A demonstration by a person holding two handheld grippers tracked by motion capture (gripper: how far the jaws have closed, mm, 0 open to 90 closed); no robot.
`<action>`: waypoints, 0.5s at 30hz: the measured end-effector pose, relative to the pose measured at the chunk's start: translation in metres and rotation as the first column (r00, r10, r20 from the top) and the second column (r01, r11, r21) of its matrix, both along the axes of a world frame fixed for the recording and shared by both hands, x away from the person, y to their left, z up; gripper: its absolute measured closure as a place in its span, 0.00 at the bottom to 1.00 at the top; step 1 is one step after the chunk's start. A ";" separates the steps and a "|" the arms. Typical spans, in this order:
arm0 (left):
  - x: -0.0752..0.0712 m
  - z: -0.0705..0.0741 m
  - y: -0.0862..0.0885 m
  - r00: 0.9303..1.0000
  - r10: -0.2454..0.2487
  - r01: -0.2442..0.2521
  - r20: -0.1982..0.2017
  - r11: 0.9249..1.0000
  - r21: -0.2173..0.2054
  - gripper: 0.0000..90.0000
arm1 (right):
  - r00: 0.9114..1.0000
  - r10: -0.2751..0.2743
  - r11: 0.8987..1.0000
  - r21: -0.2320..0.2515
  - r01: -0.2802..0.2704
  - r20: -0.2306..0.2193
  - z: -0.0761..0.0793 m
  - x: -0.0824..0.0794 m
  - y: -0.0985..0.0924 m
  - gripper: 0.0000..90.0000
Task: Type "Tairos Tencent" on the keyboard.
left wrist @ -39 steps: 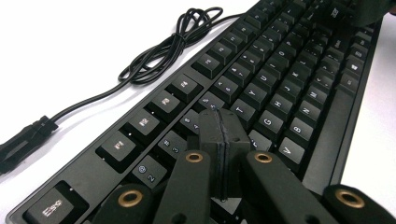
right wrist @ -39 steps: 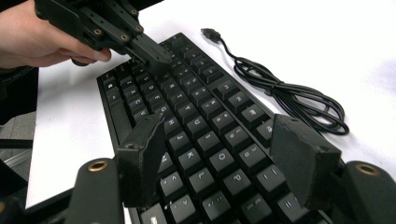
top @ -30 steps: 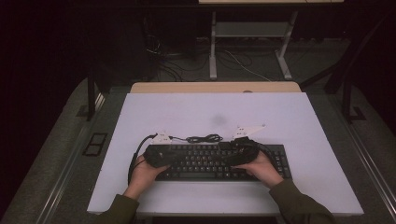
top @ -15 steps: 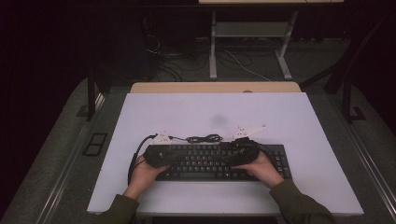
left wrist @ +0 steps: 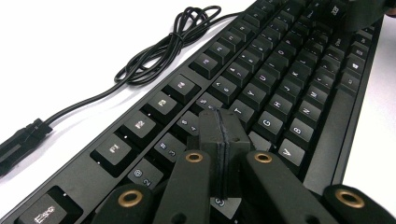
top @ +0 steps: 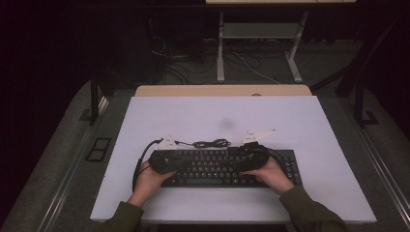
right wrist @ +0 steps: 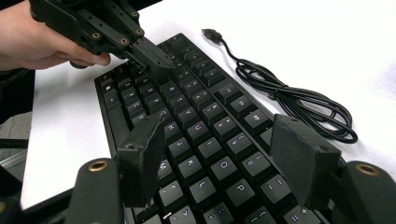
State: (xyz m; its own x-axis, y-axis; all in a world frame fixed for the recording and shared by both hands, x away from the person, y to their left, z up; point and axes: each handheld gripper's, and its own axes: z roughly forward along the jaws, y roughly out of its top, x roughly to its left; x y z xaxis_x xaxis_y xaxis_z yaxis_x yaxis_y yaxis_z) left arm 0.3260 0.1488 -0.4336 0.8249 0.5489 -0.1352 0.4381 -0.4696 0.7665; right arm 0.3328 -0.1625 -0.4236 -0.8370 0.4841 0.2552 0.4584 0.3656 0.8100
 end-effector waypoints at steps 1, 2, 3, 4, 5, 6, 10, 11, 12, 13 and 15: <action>0.000 0.000 0.000 1.000 -0.001 0.001 0.002 1.000 -0.001 0.99 | 1.000 -0.002 1.000 0.001 0.002 -0.001 0.000 0.000 0.000 0.39; 0.000 0.001 0.000 1.000 -0.001 0.001 0.001 1.000 -0.001 0.99 | 1.000 -0.003 1.000 0.000 0.003 -0.001 0.000 0.000 0.000 0.39; -0.001 0.001 0.000 1.000 -0.002 0.002 0.000 1.000 -0.002 0.99 | 1.000 -0.003 1.000 0.001 0.003 -0.002 0.000 0.000 0.000 0.39; -0.001 0.001 0.000 1.000 -0.002 0.002 0.001 1.000 -0.005 0.99 | 1.000 -0.004 1.000 0.000 0.004 -0.002 0.000 0.000 0.000 0.39; -0.001 0.002 0.000 1.000 -0.004 0.004 0.002 1.000 -0.007 0.99 | 1.000 -0.004 1.000 0.000 0.004 -0.002 0.000 0.000 0.000 0.39; -0.001 0.002 0.000 1.000 -0.004 0.004 0.002 1.000 -0.009 0.99 | 1.000 -0.005 1.000 0.000 0.005 -0.002 0.000 0.000 0.000 0.39; -0.004 0.003 0.000 1.000 0.007 -0.007 0.005 1.000 -0.018 0.93 | 1.000 -0.004 1.000 0.002 0.004 -0.001 0.000 0.000 0.000 0.39; -0.004 0.003 0.001 1.000 0.008 -0.008 0.007 1.000 -0.018 0.91 | 1.000 -0.003 1.000 0.002 0.003 -0.001 0.000 0.000 0.000 0.39; -0.005 0.003 0.001 1.000 0.011 -0.011 0.005 1.000 -0.018 0.88 | 1.000 -0.001 1.000 0.001 0.001 0.001 0.000 0.000 0.000 0.39; -0.006 0.003 0.001 1.000 0.018 -0.018 0.005 1.000 -0.020 0.84 | 1.000 0.000 1.000 0.001 0.000 0.001 0.000 0.000 0.000 0.39; -0.007 0.004 0.002 1.000 0.022 -0.022 0.004 1.000 -0.023 0.79 | 1.000 -0.002 1.000 0.002 0.002 0.000 0.001 -0.001 0.001 0.40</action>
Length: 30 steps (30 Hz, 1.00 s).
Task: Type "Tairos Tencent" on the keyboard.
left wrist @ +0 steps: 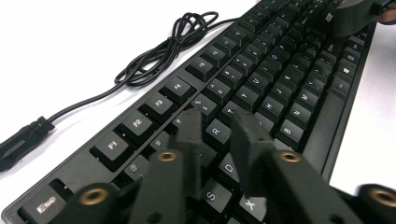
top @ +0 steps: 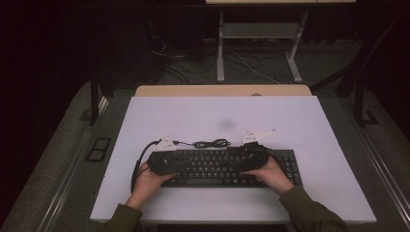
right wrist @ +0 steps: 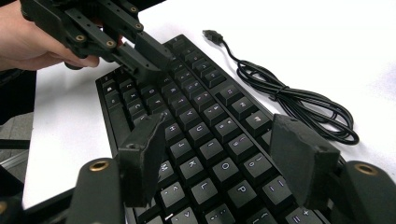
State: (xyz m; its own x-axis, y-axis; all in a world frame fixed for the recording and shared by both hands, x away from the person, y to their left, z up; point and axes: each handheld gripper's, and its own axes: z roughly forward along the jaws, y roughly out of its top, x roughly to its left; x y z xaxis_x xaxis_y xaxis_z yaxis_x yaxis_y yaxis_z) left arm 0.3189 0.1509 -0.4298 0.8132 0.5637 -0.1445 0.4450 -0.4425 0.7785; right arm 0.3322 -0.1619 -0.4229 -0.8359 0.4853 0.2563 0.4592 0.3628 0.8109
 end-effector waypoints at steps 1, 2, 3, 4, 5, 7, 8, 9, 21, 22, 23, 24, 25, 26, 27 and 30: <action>-0.001 0.000 0.001 1.000 0.001 -0.001 0.003 1.000 0.005 0.76 | 1.000 0.001 1.000 -0.001 -0.001 -0.001 0.000 0.000 0.000 0.40; -0.001 0.000 0.001 1.000 0.002 -0.002 0.002 1.000 0.005 0.74 | 1.000 0.001 1.000 -0.001 -0.001 -0.001 0.000 0.000 0.000 0.40; -0.002 0.000 0.001 1.000 0.004 -0.004 -0.001 1.000 0.002 0.72 | 1.000 0.001 1.000 -0.002 -0.001 -0.001 0.000 0.000 0.000 0.41; -0.002 0.000 0.001 1.000 0.009 -0.009 0.001 1.000 0.001 0.69 | 1.000 0.002 1.000 -0.002 -0.002 -0.001 0.000 0.000 0.000 0.41; -0.002 0.000 0.001 1.000 0.009 -0.009 0.001 1.000 0.002 0.66 | 1.000 0.003 1.000 -0.003 -0.003 -0.002 0.001 0.000 0.000 0.42; -0.002 0.000 0.002 1.000 0.009 -0.009 0.000 1.000 0.005 0.61 | 1.000 0.004 1.000 -0.003 -0.004 0.000 0.001 -0.001 0.001 0.43; -0.002 0.000 0.002 1.000 0.010 -0.010 -0.002 1.000 0.004 0.58 | 1.000 0.006 1.000 -0.004 -0.006 0.000 0.001 -0.001 0.001 0.43; -0.002 0.000 0.002 1.000 0.009 -0.009 -0.004 1.000 0.003 0.56 | 1.000 0.008 1.000 -0.006 -0.008 0.000 0.001 -0.001 0.002 0.44; -0.003 -0.001 0.003 1.000 0.024 -0.024 0.008 1.000 0.008 0.38 | 0.999 0.033 0.999 -0.012 -0.033 0.000 0.001 -0.004 0.009 0.62; -0.003 -0.002 0.003 1.000 0.025 -0.025 0.010 1.000 0.009 0.37 | 0.999 0.035 0.999 -0.012 -0.035 -0.003 0.001 -0.005 0.010 0.64; -0.003 -0.002 0.003 1.000 0.029 -0.029 0.010 1.000 0.006 0.37 | 0.999 0.038 0.999 -0.012 -0.039 -0.004 0.001 -0.005 0.011 0.66; -0.003 -0.002 0.003 0.999 0.030 -0.030 0.013 1.000 0.010 0.37 | 0.999 0.040 0.999 -0.013 -0.040 -0.003 0.001 -0.006 0.011 0.68; -0.003 -0.002 0.003 0.999 0.032 -0.033 0.015 0.999 0.013 0.36 | 0.999 0.042 0.999 -0.014 -0.042 -0.002 0.001 -0.006 0.012 0.71; -0.003 -0.002 0.003 0.999 0.034 -0.034 0.017 0.999 0.013 0.35 | 0.999 0.041 0.999 -0.018 -0.041 -0.002 0.001 -0.007 0.014 0.73; -0.003 -0.002 0.003 0.999 0.036 -0.037 0.019 0.999 0.014 0.35 | 0.999 0.045 0.999 -0.020 -0.045 0.000 0.000 -0.007 0.014 0.75; -0.003 -0.002 0.004 0.999 0.037 -0.038 0.025 0.999 0.017 0.32 | 0.999 0.054 0.998 -0.027 -0.054 0.002 -0.001 -0.008 0.017 0.82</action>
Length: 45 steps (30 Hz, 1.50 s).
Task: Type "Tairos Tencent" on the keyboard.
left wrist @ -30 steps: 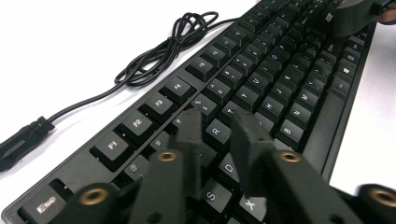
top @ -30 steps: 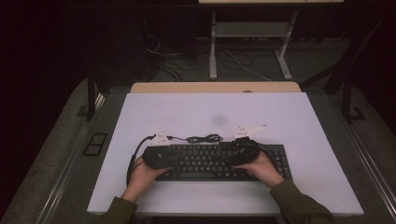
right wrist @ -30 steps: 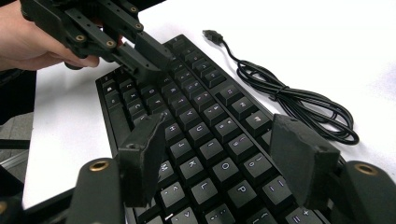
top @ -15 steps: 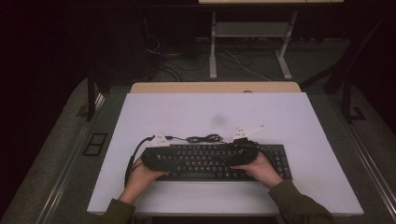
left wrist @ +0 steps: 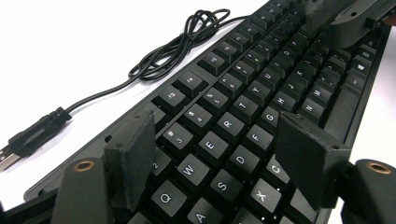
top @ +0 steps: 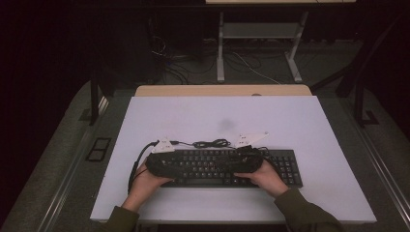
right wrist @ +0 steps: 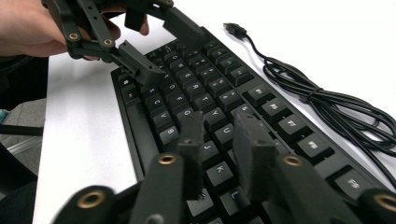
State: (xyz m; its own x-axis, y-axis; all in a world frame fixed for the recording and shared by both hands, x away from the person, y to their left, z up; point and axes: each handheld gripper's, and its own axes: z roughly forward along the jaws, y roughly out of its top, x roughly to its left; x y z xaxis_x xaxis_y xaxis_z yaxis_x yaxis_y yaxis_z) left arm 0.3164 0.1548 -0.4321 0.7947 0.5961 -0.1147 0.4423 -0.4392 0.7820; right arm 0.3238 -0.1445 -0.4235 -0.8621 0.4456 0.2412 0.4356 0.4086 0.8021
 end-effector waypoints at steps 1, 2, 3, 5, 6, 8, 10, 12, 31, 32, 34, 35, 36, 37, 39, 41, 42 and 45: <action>0.000 0.000 0.000 1.000 -0.001 0.001 0.002 1.000 0.001 0.31 | 1.000 0.004 1.000 -0.002 -0.004 -0.001 0.000 0.000 0.001 0.84; 0.000 0.000 0.000 1.000 -0.002 0.001 0.003 1.000 0.002 0.30 | 1.000 0.008 1.000 -0.002 -0.008 -0.001 0.000 -0.001 0.002 0.86; 0.000 0.000 0.001 1.000 -0.001 0.001 0.003 1.000 0.003 0.30 | 1.000 0.012 1.000 0.000 -0.012 -0.002 0.000 -0.001 0.003 0.88; 0.000 0.000 0.001 1.000 -0.001 0.001 0.006 1.000 0.006 0.30 | 1.000 0.018 1.000 -0.004 -0.018 -0.003 0.000 -0.001 0.005 0.92; 0.001 0.000 0.001 1.000 -0.001 0.001 0.007 1.000 0.007 0.29 | 1.000 0.022 1.000 -0.008 -0.022 -0.002 0.000 -0.001 0.006 0.93; 0.001 0.000 0.001 1.000 -0.003 0.003 0.008 1.000 0.011 0.29 | 0.999 0.031 0.999 -0.009 -0.031 -0.004 -0.001 -0.001 0.009 0.96; 0.001 0.000 0.001 1.000 -0.002 0.002 0.009 1.000 0.012 0.29 | 0.999 0.042 0.999 -0.012 -0.042 -0.005 -0.001 -0.002 0.013 0.98; 0.001 0.000 0.001 1.000 -0.001 0.001 0.011 1.000 0.012 0.29 | 0.999 0.054 0.998 -0.019 -0.054 -0.004 -0.002 -0.002 0.017 0.99; 0.001 -0.001 0.001 1.000 0.002 -0.003 0.015 1.000 0.014 0.27 | 0.994 0.102 0.989 -0.101 -0.104 -0.028 -0.014 -0.008 0.036 0.99; 0.001 -0.001 0.001 1.000 0.003 -0.003 0.015 1.000 0.012 0.27 | 0.995 0.100 0.989 -0.104 -0.103 -0.030 -0.014 -0.008 0.036 0.99; 0.001 -0.001 0.001 1.000 0.002 -0.002 0.015 1.000 0.014 0.27 | 0.994 0.102 0.989 -0.109 -0.105 -0.030 -0.015 -0.008 0.037 0.99; 0.001 -0.001 0.001 1.000 0.001 -0.002 0.015 1.000 0.015 0.27 | 0.994 0.104 0.988 -0.113 -0.107 -0.031 -0.015 -0.008 0.037 0.99; 0.000 -0.001 0.000 1.000 0.004 -0.005 0.013 1.000 0.011 0.27 | 0.994 0.102 0.988 -0.111 -0.105 -0.033 -0.015 -0.008 0.037 0.99; 0.000 -0.001 0.000 1.000 0.004 -0.004 0.013 1.000 0.011 0.27 | 0.994 0.104 0.988 -0.112 -0.107 -0.033 -0.015 -0.008 0.037 0.99; 0.001 -0.001 0.000 1.000 0.004 -0.004 0.013 1.000 0.012 0.27 | 0.994 0.105 0.987 -0.120 -0.108 -0.032 -0.015 -0.009 0.038 0.99; 0.001 -0.001 0.000 1.000 0.002 -0.002 0.013 1.000 0.016 0.27 | 0.994 0.105 0.985 -0.135 -0.107 -0.026 -0.017 -0.009 0.039 0.99; 0.001 -0.001 0.001 1.000 -0.002 0.001 0.014 1.000 0.020 0.27 | 0.994 0.105 0.986 -0.130 -0.108 -0.031 -0.017 -0.009 0.039 0.99; 0.000 0.000 0.001 1.000 0.001 -0.001 0.016 1.000 0.015 0.27 | 0.994 0.107 0.985 -0.132 -0.110 -0.030 -0.017 -0.009 0.039 0.99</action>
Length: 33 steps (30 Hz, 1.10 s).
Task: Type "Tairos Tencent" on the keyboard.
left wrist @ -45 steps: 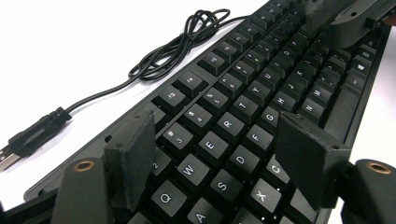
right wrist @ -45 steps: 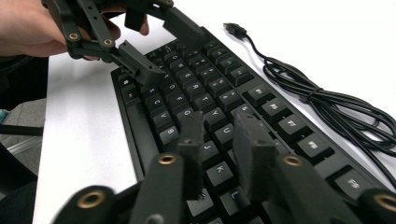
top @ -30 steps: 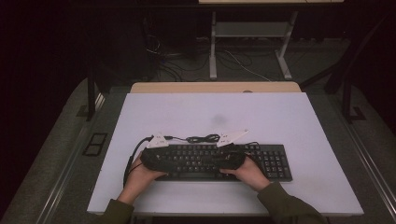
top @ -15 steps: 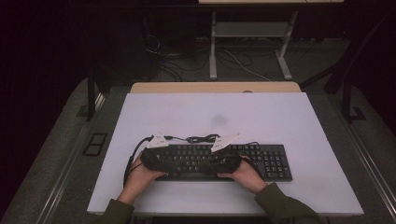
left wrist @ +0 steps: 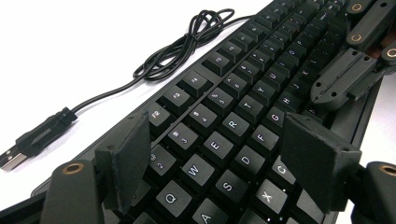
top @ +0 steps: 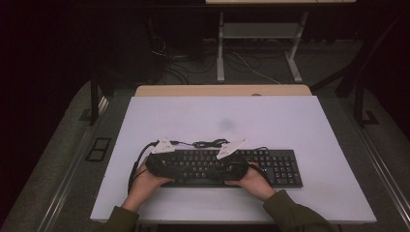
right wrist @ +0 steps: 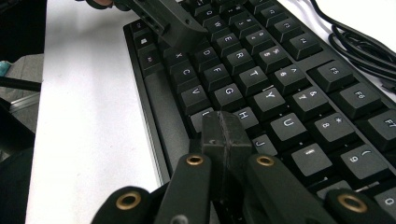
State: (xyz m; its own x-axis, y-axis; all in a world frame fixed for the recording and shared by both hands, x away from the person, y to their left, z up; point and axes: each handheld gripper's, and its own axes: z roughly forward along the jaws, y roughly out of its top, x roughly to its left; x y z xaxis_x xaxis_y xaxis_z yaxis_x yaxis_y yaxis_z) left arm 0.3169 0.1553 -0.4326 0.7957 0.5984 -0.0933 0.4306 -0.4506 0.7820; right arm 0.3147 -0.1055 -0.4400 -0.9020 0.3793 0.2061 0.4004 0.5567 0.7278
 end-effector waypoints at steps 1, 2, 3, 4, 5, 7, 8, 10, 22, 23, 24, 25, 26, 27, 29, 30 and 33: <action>0.000 0.000 0.000 1.000 0.000 0.000 0.000 1.000 0.000 0.27 | 1.000 0.000 1.000 0.001 0.000 -0.001 0.000 0.000 0.000 0.99; 0.000 0.000 0.000 1.000 0.003 -0.003 -0.001 1.000 -0.004 0.27 | 1.000 -0.001 1.000 0.001 0.001 -0.001 0.000 0.000 0.000 0.99; 0.000 0.000 0.000 1.000 0.005 -0.005 -0.002 1.000 -0.005 0.27 | 1.000 -0.001 1.000 0.001 0.001 0.001 0.000 0.000 -0.001 0.99; 0.000 0.000 0.000 1.000 0.002 -0.002 -0.001 1.000 -0.002 0.27 | 1.000 -0.002 1.000 0.000 0.002 0.003 0.001 0.001 -0.001 0.99; 0.000 0.000 0.000 1.000 0.003 -0.003 -0.001 1.000 -0.003 0.27 | 1.000 -0.007 1.000 0.003 0.007 0.004 0.001 0.001 -0.002 0.99; 0.000 0.000 0.000 1.000 0.003 -0.003 0.000 1.000 -0.003 0.27 | 1.000 -0.009 1.000 0.015 0.009 0.000 0.002 0.001 -0.003 0.99; 0.000 0.000 0.000 1.000 0.003 -0.003 0.001 1.000 -0.003 0.27 | 1.000 -0.011 1.000 0.016 0.011 0.005 0.002 0.002 -0.003 0.99; 0.000 0.000 0.000 1.000 0.003 -0.003 0.000 1.000 -0.003 0.27 | 1.000 -0.013 1.000 0.018 0.013 -0.001 0.002 0.002 -0.004 0.99; 0.000 0.001 0.000 1.000 0.004 -0.004 -0.003 1.000 -0.008 0.27 | 0.999 -0.034 0.997 0.071 0.034 0.006 0.008 0.004 -0.012 0.85; 0.000 0.002 0.000 1.000 0.002 -0.002 -0.003 1.000 -0.008 0.28 | 0.999 -0.040 0.996 0.076 0.039 0.007 0.008 0.005 -0.013 0.83; 0.000 0.002 0.001 1.000 -0.003 0.003 -0.002 1.000 -0.007 0.28 | 0.999 -0.042 0.996 0.081 0.041 0.007 0.009 0.005 -0.015 0.81; 0.000 0.002 0.001 1.000 -0.004 0.004 -0.003 1.000 -0.007 0.29 | 0.999 -0.049 0.995 0.085 0.048 0.010 0.010 0.005 -0.016 0.79; -0.001 0.003 0.000 1.000 -0.002 0.002 -0.003 1.000 -0.011 0.29 | 0.998 -0.055 0.995 0.088 0.054 0.012 0.010 0.006 -0.018 0.77; -0.001 0.003 0.000 1.000 -0.004 0.004 -0.006 1.000 -0.009 0.30 | 0.998 -0.061 0.994 0.091 0.060 0.014 0.011 0.006 -0.019 0.74; -0.001 0.004 0.001 1.000 -0.004 0.004 -0.010 1.000 -0.008 0.31 | 0.997 -0.076 0.993 0.095 0.074 0.017 0.012 0.007 -0.022 0.70; -0.001 0.004 0.000 1.000 -0.003 0.003 -0.011 1.000 -0.013 0.32 | 0.997 -0.082 0.992 0.099 0.079 0.018 0.013 0.007 -0.024 0.68; -0.002 0.004 0.001 1.000 -0.003 0.003 -0.019 1.000 -0.014 0.35 | 0.995 -0.097 0.990 0.104 0.094 0.026 0.014 0.009 -0.027 0.62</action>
